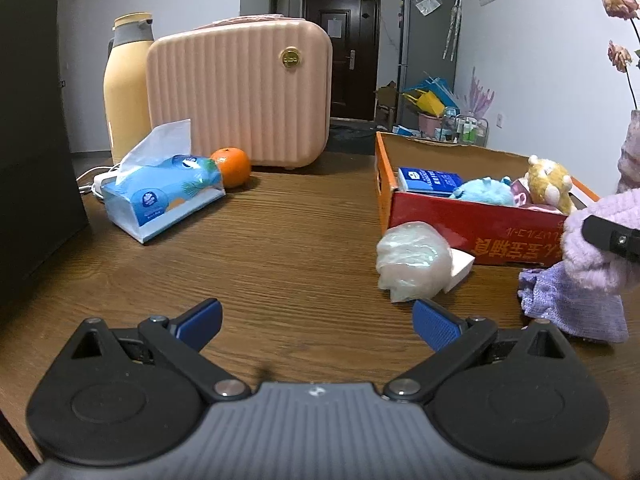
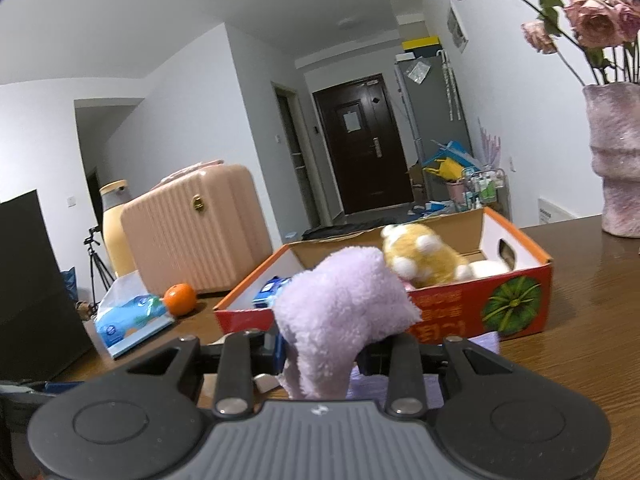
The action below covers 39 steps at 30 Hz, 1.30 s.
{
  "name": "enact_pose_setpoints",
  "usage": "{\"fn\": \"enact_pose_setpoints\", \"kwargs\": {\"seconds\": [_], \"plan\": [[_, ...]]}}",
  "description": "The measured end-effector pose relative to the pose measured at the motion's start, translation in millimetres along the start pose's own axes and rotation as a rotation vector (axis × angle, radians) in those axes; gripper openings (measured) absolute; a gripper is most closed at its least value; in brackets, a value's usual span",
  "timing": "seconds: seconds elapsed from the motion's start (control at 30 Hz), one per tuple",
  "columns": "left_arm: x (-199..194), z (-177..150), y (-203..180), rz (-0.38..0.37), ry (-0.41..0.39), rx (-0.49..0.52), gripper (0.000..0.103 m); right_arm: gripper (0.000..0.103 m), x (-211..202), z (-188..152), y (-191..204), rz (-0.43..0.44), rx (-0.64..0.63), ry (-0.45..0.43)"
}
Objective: Organize soft objects
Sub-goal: 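Grasp the clear plastic bag with the left tool while the right tool holds the towel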
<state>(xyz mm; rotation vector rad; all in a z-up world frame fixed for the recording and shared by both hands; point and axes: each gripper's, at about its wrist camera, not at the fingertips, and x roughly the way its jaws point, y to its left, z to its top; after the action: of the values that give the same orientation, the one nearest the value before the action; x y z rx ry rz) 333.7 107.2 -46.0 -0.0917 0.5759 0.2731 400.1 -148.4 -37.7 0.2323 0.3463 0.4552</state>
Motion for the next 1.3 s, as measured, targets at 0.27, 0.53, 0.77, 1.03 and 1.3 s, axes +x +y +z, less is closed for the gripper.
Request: {"fn": "enact_pose_setpoints", "kwargs": {"seconds": [0.27,0.53,0.77,1.03,1.3], "plan": [[9,6,-23,0.004,-0.006,0.009,0.103,0.031,-5,3,-20,-0.042,-0.021,-0.015],[25,15,-39,-0.007,-0.009,0.026,0.103,0.031,-5,5,-33,-0.103,-0.074,-0.028],[39,23,-47,-0.019,-0.015,0.055,0.103,0.031,-2,7,-44,-0.126,-0.089,-0.023],[61,32,-53,-0.047,0.007,0.079,0.103,0.031,2,6,-51,-0.146,-0.114,-0.022],[79,33,-55,-0.099,0.071,0.11,0.069,0.031,4,5,-51,-0.139,-0.121,-0.016]]}}
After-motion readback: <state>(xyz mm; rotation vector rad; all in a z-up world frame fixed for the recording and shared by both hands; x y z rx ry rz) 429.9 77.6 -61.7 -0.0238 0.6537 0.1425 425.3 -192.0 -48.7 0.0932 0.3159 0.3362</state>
